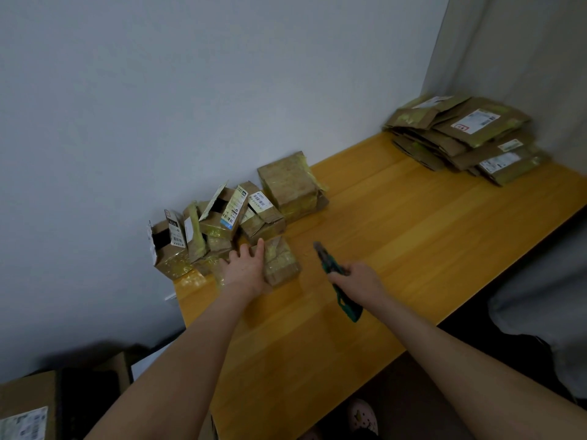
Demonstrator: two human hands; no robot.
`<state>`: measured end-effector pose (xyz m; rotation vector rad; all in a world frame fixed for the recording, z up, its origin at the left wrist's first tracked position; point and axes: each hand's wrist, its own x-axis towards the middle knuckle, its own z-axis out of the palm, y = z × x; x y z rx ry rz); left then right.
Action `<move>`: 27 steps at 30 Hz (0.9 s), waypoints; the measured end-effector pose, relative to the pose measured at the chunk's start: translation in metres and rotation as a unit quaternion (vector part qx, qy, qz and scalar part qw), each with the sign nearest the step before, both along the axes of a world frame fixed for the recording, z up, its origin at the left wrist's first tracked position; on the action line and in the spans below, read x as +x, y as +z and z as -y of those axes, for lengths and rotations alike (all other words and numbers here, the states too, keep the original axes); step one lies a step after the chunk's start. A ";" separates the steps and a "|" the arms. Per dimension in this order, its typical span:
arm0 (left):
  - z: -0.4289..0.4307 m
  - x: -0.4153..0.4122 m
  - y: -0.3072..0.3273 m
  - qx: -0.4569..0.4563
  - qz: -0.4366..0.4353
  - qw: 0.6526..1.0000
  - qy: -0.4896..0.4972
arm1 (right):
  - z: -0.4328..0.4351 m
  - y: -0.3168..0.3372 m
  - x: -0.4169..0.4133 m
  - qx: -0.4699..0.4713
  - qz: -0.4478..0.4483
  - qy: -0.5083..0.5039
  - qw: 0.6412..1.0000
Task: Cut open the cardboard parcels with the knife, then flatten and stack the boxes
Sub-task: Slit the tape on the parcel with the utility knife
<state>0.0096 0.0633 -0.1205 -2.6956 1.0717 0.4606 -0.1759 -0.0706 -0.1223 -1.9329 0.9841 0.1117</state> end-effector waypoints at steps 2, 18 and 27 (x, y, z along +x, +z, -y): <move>0.003 -0.008 0.006 -0.031 0.002 0.999 0.038 | -0.004 -0.001 0.007 0.089 0.047 -0.090 0.991; -0.004 -0.011 0.026 -0.395 -0.073 0.892 0.210 | -0.009 0.021 0.101 0.165 0.174 -0.103 0.965; 0.002 0.004 0.029 -0.288 -0.056 0.942 0.164 | -0.003 0.005 0.105 0.121 0.086 -0.062 0.987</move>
